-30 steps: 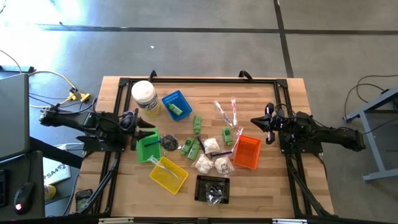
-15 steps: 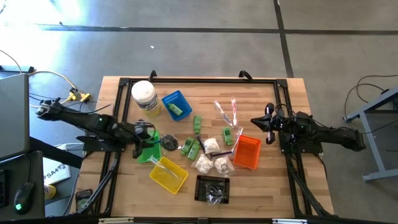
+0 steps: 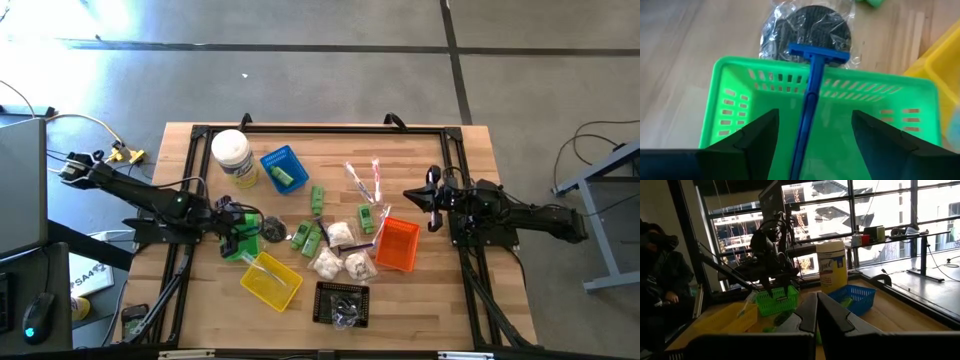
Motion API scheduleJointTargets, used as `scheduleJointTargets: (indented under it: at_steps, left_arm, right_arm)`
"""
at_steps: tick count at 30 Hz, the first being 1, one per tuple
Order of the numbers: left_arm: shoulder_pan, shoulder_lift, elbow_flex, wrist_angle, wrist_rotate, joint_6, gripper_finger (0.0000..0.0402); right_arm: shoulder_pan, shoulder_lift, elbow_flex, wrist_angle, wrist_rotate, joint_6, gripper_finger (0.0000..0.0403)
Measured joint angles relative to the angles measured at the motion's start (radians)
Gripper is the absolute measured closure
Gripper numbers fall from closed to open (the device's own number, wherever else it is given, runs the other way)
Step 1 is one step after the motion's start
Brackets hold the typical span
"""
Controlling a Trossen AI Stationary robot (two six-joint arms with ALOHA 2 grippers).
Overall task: Pick & Place Travel size toiletries
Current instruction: Put the blue razor into the green bin
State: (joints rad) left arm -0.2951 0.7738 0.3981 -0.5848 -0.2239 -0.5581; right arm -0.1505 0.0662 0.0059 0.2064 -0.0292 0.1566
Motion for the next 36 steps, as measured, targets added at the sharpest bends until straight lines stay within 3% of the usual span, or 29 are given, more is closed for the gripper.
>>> scheduleJointTargets:
  at_steps: [18,24,36]
  left_arm:
    - [0.0,0.015,0.0,-0.005,-0.02,-0.027,0.0155]
    - [0.0,0.058,0.0,0.025,0.038,-0.032,0.0155]
    - [0.0,0.109,0.0,0.038,0.003,-0.035,0.0155]
  right_arm:
    - [0.0,0.0,0.0,0.015,0.001,-0.004,0.0399]
    - [0.0,0.0,0.0,0.015,0.0,-0.003,0.0399]
    - [0.0,0.0,0.0,0.015,0.0,-0.003,0.0399]
